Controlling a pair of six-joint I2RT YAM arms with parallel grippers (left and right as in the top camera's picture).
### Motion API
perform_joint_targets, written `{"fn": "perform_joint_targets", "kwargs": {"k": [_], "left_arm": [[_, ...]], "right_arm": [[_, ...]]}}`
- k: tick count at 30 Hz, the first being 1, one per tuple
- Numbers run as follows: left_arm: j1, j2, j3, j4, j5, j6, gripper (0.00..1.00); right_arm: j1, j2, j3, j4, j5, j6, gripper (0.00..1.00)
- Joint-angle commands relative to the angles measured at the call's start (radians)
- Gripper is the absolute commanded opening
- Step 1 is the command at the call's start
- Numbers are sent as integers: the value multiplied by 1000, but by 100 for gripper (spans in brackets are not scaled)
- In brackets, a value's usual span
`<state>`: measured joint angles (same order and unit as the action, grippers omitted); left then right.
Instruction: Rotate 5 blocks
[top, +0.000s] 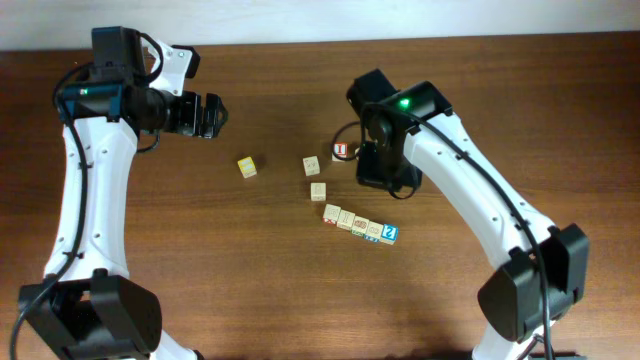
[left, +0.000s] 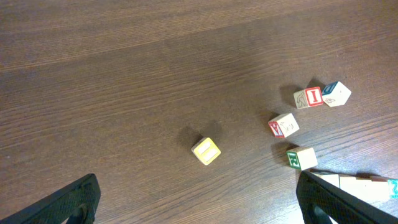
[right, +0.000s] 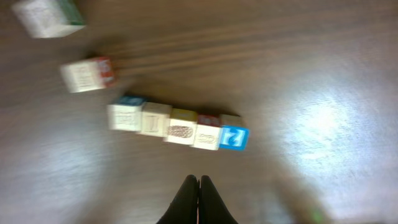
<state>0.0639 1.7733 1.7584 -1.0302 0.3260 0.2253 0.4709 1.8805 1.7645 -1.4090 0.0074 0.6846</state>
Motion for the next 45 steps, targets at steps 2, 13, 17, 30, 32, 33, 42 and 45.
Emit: {"fn": "perform_joint_targets", "kwargs": {"k": [2,13,17,30,32,33,42,45], "left_arm": [[0,2,18,0,8,16,99],[0,2,18,-1,8,16,99],[0,2,18,0,8,16,99],[0,2,18,0,8,16,99],[0,2,18,0,8,16,99],[0,2,18,0,8,16,99],[0,2,18,0,8,16,99],[0,2,18,0,8,16,99]], "right_arm": [[-28,17,-199,26,12,108,4],[-67,16,-504,233,-68,128,4],[-66,16,-517,286,-76,105,4],[-67,17,-515,488,-221,-227,5],[-67,17,-514,501,-226,-237,5],[-67,17,-513,507,-228,-240,5],[-66,40,-500,594,-330,-224,6],[-57,41,-500,643,-364,-208,6]]}}
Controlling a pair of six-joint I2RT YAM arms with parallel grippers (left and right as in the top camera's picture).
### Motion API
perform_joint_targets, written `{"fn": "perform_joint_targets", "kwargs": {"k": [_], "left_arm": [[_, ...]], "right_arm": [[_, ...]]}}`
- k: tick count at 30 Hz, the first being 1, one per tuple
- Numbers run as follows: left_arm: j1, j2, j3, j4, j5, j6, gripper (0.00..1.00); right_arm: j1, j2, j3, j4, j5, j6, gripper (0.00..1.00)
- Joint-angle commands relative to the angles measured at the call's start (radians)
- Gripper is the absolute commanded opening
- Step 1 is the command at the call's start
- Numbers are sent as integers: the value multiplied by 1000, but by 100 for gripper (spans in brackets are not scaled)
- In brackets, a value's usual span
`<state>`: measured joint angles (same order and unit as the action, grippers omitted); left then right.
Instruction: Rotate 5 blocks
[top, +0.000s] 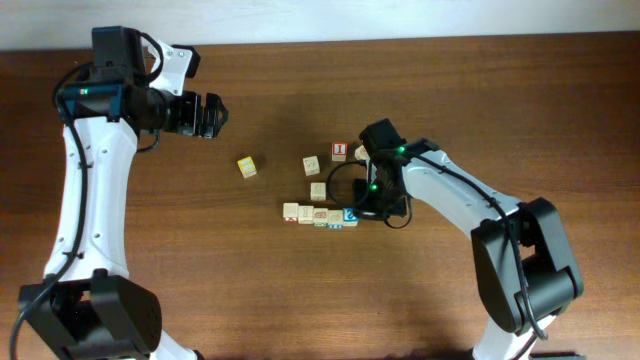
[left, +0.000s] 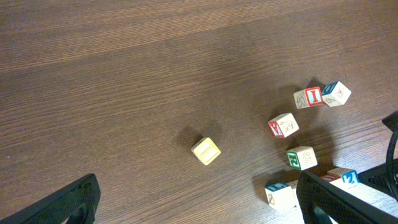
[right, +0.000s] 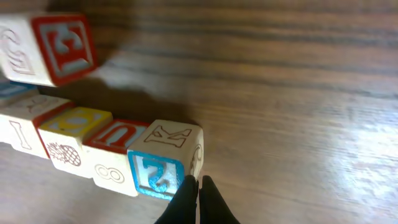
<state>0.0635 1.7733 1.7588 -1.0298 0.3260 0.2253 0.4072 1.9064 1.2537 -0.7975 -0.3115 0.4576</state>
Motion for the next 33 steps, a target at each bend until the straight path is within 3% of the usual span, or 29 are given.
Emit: {"fn": "perform_joint_targets", "kwargs": {"k": [1,7,12,21,33], "left_arm": [[0,2,18,-1,8,16,99],[0,2,18,-1,8,16,99],[0,2,18,-1,8,16,99],[0,2,18,-1,8,16,99],[0,2,18,-1,8,16,99]], "right_arm": [[17,15,10,40,-44,23,6],[37,11,25,30,-16,43,4],[40,11,237,-87,20,-9,5],[171,102,267,314,127,120,4],[261,243,267,370,66,185,4]]}}
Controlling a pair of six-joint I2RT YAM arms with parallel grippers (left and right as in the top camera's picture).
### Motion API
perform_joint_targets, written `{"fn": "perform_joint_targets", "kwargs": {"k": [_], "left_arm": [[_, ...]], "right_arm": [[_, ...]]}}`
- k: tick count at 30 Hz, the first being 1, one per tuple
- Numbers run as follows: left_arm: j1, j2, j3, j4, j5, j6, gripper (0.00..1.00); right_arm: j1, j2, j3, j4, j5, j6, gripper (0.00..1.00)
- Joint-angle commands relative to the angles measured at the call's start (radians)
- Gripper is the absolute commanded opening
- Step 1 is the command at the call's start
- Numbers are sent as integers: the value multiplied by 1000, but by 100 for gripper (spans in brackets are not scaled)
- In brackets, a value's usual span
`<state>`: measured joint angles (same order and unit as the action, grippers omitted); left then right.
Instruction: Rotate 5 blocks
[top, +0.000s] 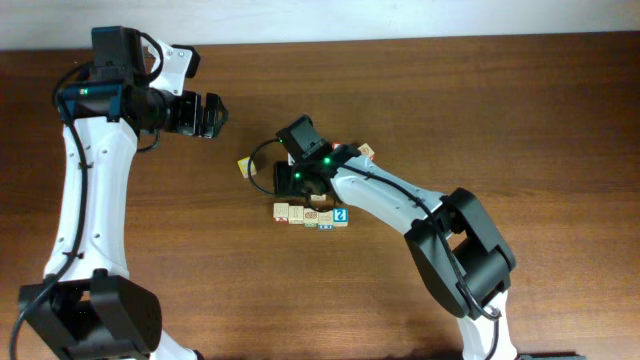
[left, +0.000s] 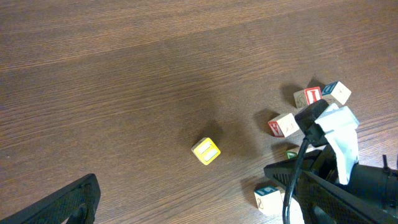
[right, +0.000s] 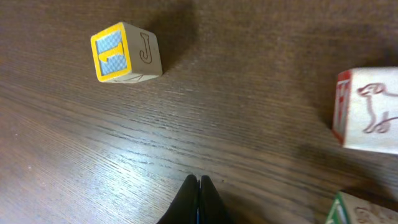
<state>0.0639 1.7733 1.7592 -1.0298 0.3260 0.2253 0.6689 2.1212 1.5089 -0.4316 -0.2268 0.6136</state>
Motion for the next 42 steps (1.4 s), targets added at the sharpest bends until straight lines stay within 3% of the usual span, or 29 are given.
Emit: {"fn": "perform_joint_targets", "kwargs": {"k": [1,19,29,42], "left_arm": [[0,2,17,-1,8,16,99],[0,2,17,-1,8,16,99],[0,2,17,-1,8,16,99],[0,2,17,-1,8,16,99]], "right_arm": [[0,31,12,2,-34,32,4],[33,31,11,-87,-76,18,4],[-68,30,22,-117,-122,-103,4],[-33,30,22,-195,-148,-154,4]]}}
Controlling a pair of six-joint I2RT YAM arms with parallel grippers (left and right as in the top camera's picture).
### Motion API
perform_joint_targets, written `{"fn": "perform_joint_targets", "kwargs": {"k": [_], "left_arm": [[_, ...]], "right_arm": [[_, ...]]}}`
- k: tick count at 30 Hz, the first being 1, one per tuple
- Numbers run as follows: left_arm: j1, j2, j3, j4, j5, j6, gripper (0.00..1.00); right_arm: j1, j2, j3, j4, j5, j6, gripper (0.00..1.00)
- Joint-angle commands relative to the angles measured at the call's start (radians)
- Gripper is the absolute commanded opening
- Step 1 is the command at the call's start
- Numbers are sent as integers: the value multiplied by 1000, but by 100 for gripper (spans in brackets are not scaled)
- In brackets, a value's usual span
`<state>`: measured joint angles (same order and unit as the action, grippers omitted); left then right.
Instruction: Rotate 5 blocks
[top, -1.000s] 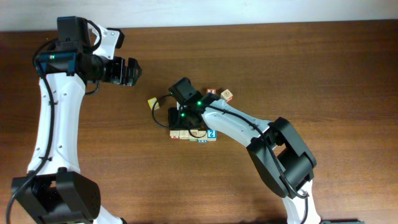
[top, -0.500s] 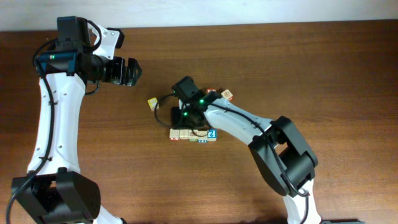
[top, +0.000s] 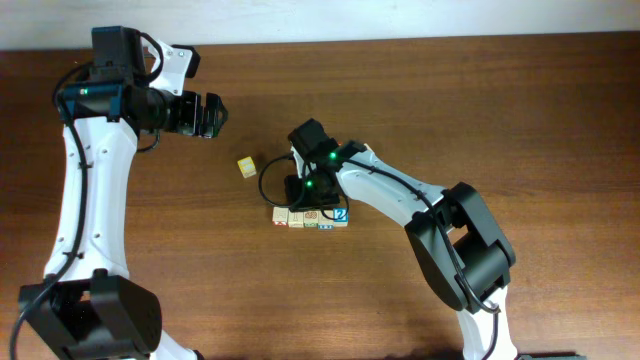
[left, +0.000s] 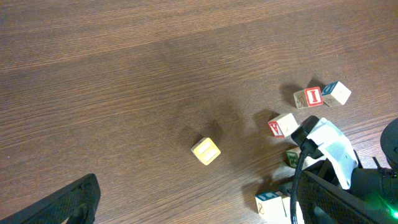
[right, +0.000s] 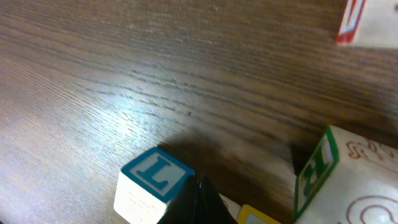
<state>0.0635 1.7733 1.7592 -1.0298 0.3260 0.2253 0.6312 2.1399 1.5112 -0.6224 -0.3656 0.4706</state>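
A row of several letter blocks (top: 311, 216) lies level at mid-table. My right gripper (top: 300, 203) is shut, with nothing between its fingers, against the far side of the row's left end. In the right wrist view its tips (right: 202, 198) touch the blue L block (right: 155, 183), and a green-edged block (right: 348, 180) stands to the right. A yellow block (top: 245, 165) lies alone to the left. My left gripper (top: 212, 117) hangs open high at the back left, far from every block.
Loose blocks lie beyond the row: a red-faced one (left: 283, 124), a red I block (left: 313, 96) and a blue-edged one (left: 336, 93). The right arm (top: 390, 190) stretches over them in the overhead view. The yellow block (left: 206, 150) has bare wood around it.
My right gripper was above the wood between the yellow block and the loose blocks. It now sits lower, at the left end of the row by the blue L block. The left arm is unchanged.
The row first lay slanted, further right, with my shut right gripper beyond it near the red I block. Then the gripper touched the blue 2 block at the row's right end, the row now level and further left. Later it was over the loose blocks, now at the row's left end.
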Motion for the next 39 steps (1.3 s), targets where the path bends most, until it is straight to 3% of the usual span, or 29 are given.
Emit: {"fn": "perform_joint_targets", "kwargs": {"k": [1,12,39], "left_arm": [[0,2,17,-1,8,16,99],[0,2,17,-1,8,16,99],[0,2,17,-1,8,16,99]], "right_arm": [[5,11,19,-6,-9,-11,4],[-29,12,64,89,16,-52,4],[76,27,51,43,22,-21,4]]}}
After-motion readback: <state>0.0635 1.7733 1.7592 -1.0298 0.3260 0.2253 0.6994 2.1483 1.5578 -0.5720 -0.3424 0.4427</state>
